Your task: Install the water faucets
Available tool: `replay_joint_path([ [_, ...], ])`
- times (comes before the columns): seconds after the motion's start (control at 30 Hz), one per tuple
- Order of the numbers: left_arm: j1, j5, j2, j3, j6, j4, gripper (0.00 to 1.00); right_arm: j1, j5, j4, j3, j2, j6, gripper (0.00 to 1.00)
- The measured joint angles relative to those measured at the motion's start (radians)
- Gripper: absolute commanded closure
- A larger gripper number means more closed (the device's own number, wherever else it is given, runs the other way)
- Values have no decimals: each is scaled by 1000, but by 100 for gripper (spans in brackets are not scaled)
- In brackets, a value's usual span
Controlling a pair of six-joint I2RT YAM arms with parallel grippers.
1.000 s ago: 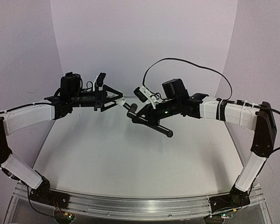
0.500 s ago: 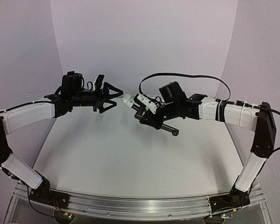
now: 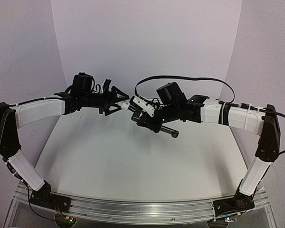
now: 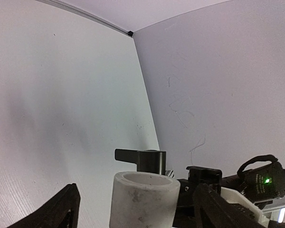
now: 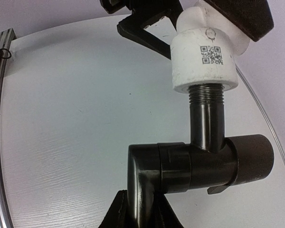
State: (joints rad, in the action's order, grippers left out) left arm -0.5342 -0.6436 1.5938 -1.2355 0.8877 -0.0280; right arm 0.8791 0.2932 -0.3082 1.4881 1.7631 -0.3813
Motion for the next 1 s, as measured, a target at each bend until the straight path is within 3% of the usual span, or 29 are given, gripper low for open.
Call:
replay_joint_path([
  [0.1, 0, -18, 5, 0, -1, 5, 49, 3, 3, 0, 11, 1, 1, 100],
  [0.33, 10, -133, 3, 65, -63, 187, 77, -7, 94, -7, 21, 1, 31, 100],
  [0.67, 16, -323, -80, 147, -306, 326, 90, -129, 745, -52, 81, 37, 233, 100],
  [0.9, 6, -401, -162, 156, -502, 336, 87, -135, 957, -40, 110, 51, 289, 100],
  [1.0, 4, -403, -165, 145, -546, 307, 61, -134, 961, -41, 108, 51, 279, 100],
])
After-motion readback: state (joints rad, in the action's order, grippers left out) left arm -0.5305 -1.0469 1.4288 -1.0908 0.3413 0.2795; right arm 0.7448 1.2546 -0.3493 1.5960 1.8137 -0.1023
